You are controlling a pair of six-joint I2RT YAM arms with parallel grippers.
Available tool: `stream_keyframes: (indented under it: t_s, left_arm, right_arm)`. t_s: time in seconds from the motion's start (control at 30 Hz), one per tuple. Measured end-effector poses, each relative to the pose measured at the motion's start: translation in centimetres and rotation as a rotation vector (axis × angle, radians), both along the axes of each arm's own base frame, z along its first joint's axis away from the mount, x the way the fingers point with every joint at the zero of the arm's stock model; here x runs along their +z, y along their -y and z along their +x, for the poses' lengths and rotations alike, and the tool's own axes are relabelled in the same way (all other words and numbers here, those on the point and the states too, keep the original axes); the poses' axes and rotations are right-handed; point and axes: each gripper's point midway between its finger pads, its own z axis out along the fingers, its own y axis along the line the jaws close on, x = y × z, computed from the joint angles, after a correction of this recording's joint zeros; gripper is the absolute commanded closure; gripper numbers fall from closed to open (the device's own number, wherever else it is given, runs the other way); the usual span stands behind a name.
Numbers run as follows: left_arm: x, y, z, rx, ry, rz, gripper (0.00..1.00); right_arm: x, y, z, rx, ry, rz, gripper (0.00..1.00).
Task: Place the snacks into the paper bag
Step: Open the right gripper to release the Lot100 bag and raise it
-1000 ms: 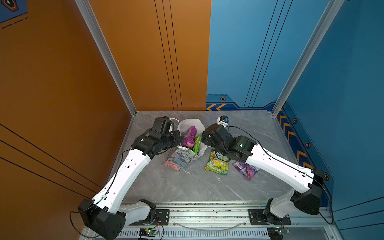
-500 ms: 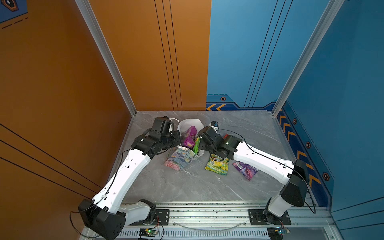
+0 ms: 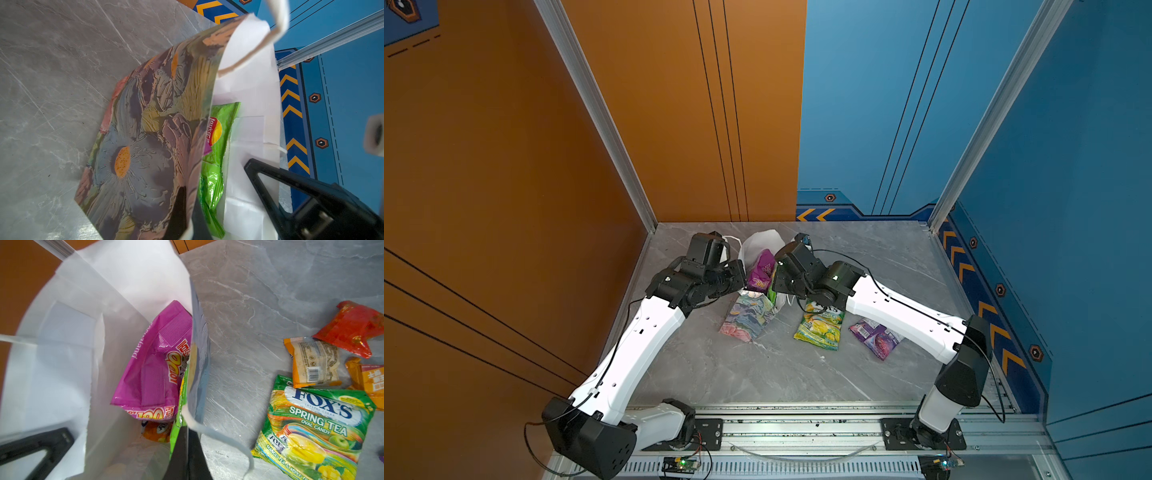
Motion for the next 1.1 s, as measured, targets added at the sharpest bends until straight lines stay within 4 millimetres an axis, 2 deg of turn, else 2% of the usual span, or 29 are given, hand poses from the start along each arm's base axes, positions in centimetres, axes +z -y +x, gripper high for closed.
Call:
stream_keyframes:
  t_s: [0.2,0.43,0.57,0.73,0.9,1.0,1.1]
  left_arm:
    - [-0.4,1.3,-0.1,-0.047,-0.021,-0.05,0.98]
    - [-1.1,3.2,0.8,-0.097,-0.038,-0.097,0.97]
    - [-1.4,3.9,0.6,-0.117,-0.044,-0.09,0.95]
    - [-1.4,3.7,0.7,-0.109,-0.04,-0.07,0.96]
    - [-1.6,3.5,0.7,-0.101,-0.038,-0.056,0.96]
    - [-1.6,3.3,0.8,-0.093,-0.037,-0.049,0.96]
    - [-1.6,3.1,0.9,-0.085,-0.034,-0.044,0.97]
  right_arm:
    - [1.5,1.2,1.3,0.006,-0.001,0.024,1.0]
    - [0.7,2.8,2.5,0.009,-0.068,0.051,1.0]
    - [0.3,2.8,2.4,0.017,-0.083,0.055,1.0]
    - [0.3,2.5,2.2,0.027,-0.08,0.051,0.9]
    - [0.7,2.3,2.0,0.037,-0.068,0.057,0.76]
    - [2.0,2.6,1.6,0.039,-0.047,0.075,0.68]
    - [4.3,3.5,0.7,0.044,-0.01,0.109,0.61]
